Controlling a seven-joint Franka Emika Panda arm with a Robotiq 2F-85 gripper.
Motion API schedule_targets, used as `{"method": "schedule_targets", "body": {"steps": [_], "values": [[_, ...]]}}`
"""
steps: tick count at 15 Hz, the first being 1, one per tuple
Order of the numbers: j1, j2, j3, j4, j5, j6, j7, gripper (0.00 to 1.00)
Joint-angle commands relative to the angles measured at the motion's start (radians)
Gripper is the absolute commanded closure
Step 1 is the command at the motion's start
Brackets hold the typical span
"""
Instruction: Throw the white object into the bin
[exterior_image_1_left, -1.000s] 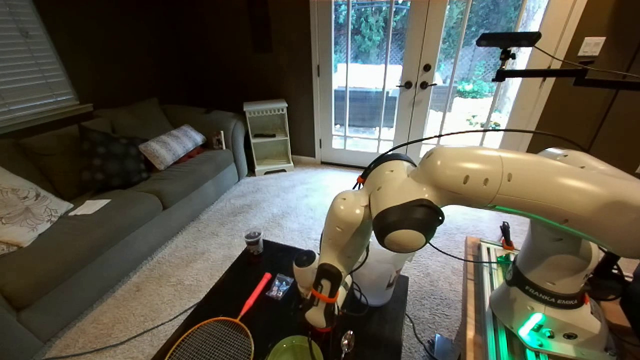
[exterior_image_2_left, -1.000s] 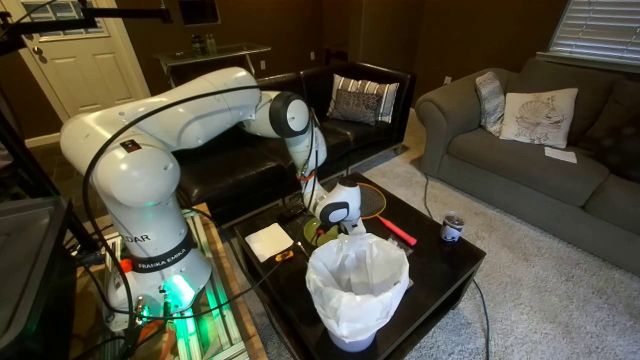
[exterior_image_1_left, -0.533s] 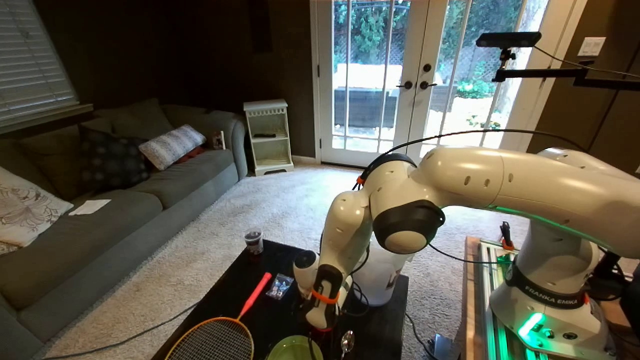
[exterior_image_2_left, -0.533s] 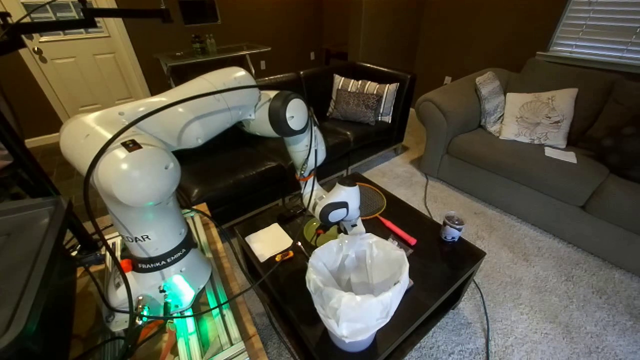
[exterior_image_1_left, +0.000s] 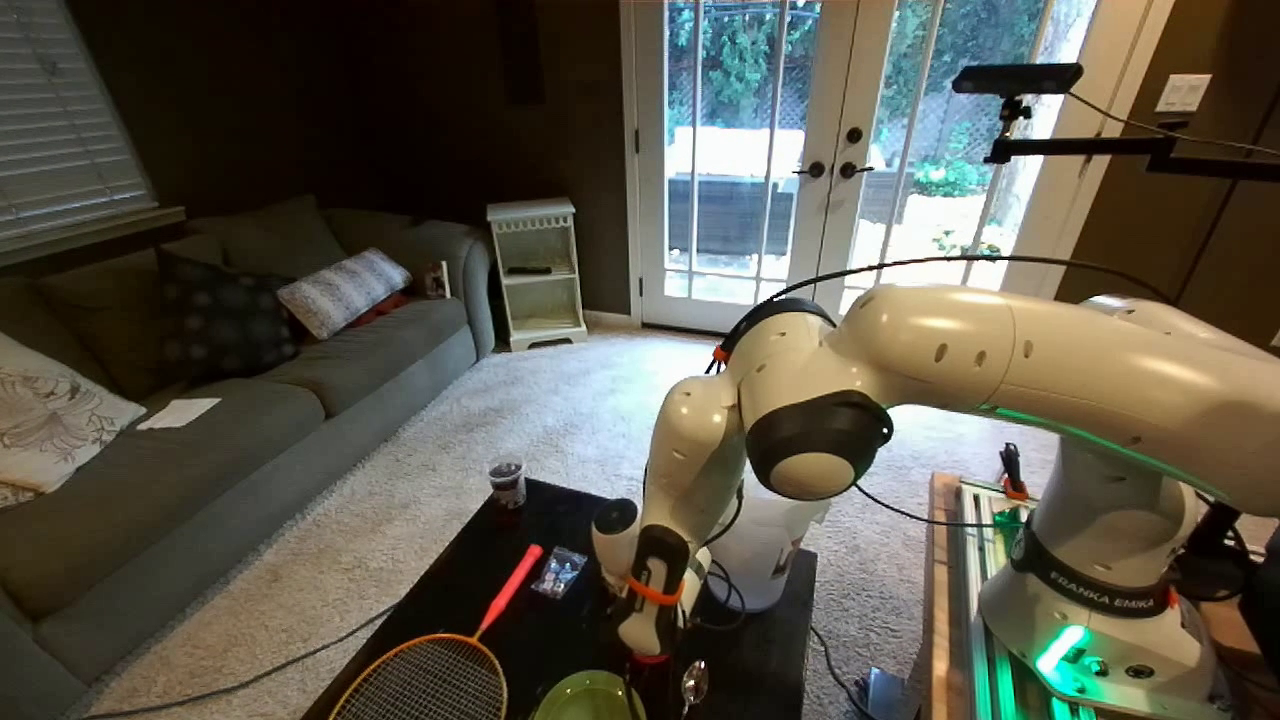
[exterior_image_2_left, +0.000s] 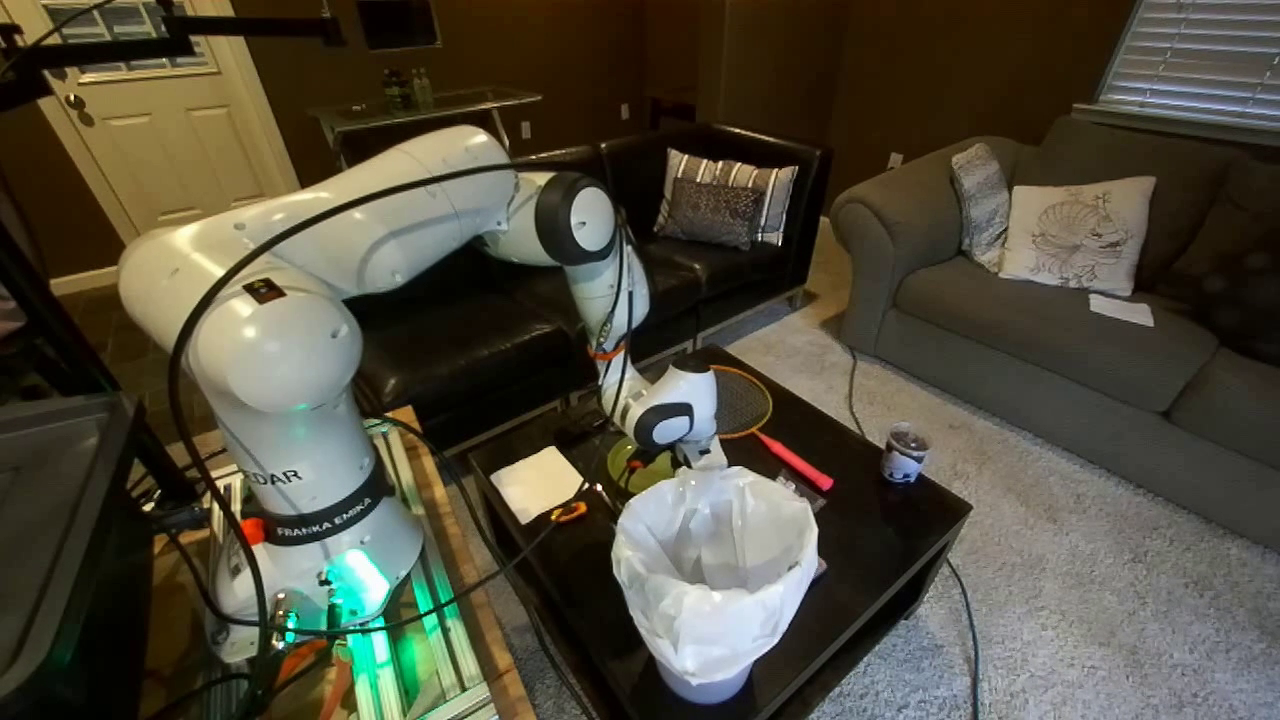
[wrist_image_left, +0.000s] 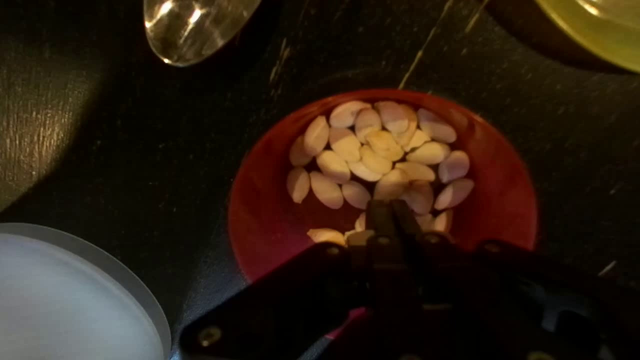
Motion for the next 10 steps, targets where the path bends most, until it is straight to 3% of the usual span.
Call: {"method": "schedule_targets", "body": {"steps": [1,5,10], "values": [[0.036,-0.079,-0.011,-0.119,-0.021,0.054,0.023,0.99],[0.043,-0.154,0.002,-0.217,-0.019,0.137,-0.017,0.99],[0.003,-0.29,0.055,-0.385,-0.022,0.256,-0.145,0.99]]}}
